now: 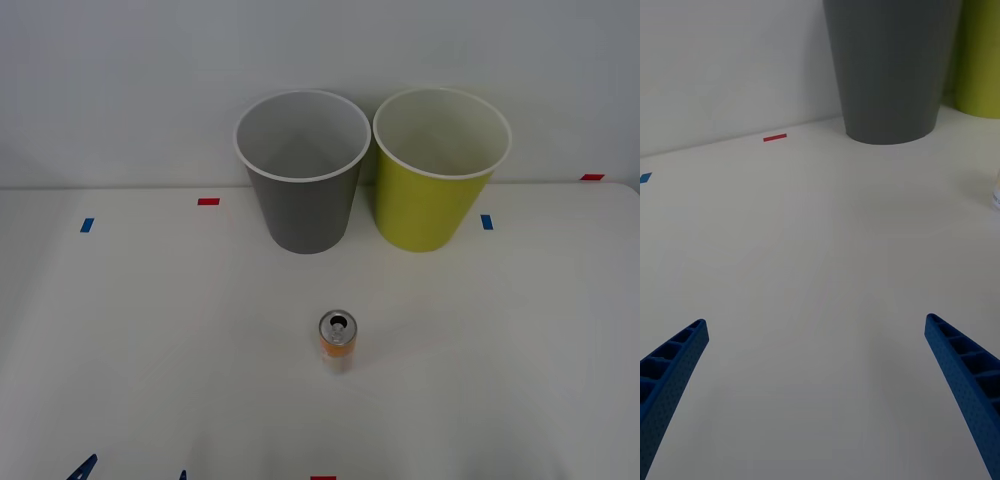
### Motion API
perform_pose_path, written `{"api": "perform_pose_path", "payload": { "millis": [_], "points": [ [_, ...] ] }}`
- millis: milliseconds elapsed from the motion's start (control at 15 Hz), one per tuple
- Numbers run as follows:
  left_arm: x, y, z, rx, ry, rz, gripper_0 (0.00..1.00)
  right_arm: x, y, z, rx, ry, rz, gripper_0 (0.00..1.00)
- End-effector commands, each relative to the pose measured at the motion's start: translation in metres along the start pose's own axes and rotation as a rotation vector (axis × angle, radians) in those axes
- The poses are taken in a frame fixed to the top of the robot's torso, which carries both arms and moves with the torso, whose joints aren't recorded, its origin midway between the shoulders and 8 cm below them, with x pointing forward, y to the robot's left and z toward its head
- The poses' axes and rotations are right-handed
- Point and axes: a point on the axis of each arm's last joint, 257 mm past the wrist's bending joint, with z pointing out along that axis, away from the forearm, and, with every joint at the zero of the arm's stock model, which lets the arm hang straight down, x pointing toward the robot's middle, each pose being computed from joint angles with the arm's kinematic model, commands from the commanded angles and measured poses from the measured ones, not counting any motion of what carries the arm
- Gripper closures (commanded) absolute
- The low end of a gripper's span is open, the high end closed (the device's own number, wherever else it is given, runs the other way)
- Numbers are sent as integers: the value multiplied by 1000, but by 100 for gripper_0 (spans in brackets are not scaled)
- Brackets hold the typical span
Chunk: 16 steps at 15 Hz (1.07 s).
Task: Put cans in the gray bin and PET bottles in the light green bin.
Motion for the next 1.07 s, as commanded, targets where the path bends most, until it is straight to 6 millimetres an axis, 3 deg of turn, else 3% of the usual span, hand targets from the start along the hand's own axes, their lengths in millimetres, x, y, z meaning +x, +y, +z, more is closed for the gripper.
{"api": "perform_pose_path", "payload": {
  "millis": [67,1067],
  "points": [
    [0,0,0,0,0,0,0,0,0,0,0,0,0,0],
    [0,0,0,0,0,0,0,0,0,0,0,0,0,0]
  ]
}}
